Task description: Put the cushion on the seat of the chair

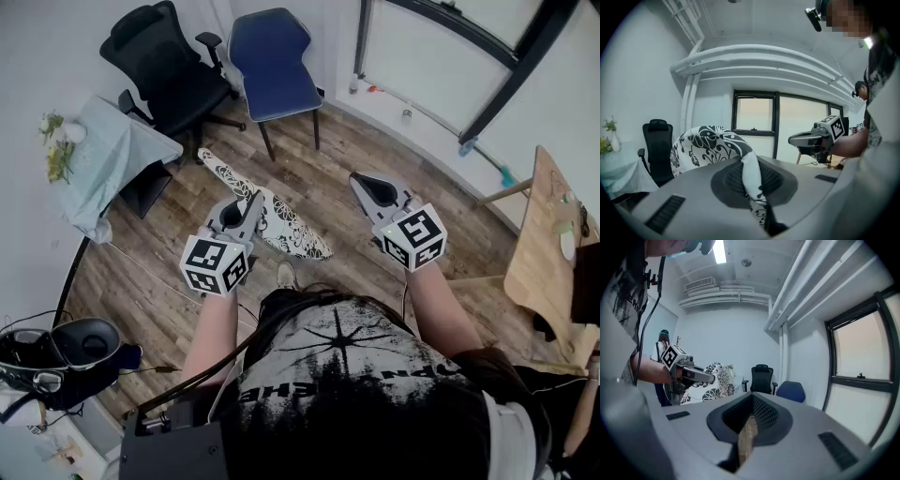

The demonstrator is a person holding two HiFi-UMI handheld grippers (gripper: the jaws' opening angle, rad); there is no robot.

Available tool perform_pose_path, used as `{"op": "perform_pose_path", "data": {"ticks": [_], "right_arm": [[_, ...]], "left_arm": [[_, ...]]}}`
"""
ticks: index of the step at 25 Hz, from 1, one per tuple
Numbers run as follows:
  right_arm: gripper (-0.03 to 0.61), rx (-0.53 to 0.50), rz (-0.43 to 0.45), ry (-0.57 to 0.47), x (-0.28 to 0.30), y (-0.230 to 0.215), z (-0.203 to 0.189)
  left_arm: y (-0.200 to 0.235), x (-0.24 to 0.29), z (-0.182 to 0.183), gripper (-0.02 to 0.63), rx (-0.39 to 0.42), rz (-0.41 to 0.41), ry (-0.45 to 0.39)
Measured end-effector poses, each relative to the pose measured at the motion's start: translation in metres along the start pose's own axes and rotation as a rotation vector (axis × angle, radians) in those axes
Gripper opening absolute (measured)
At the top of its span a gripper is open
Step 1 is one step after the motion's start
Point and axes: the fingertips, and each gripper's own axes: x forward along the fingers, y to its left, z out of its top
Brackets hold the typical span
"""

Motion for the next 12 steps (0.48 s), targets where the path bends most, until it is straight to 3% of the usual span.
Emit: {"op": "perform_pose_path", "data": {"ticks": [12], "right_arm": [[0.018,0.038,0.015,-0.026,-0.0047,-0.0004,0.001]], "left_arm": [[-0.0027,-0.0034,-0.0043,0.023,-0.015,0.012,0.0]]}}
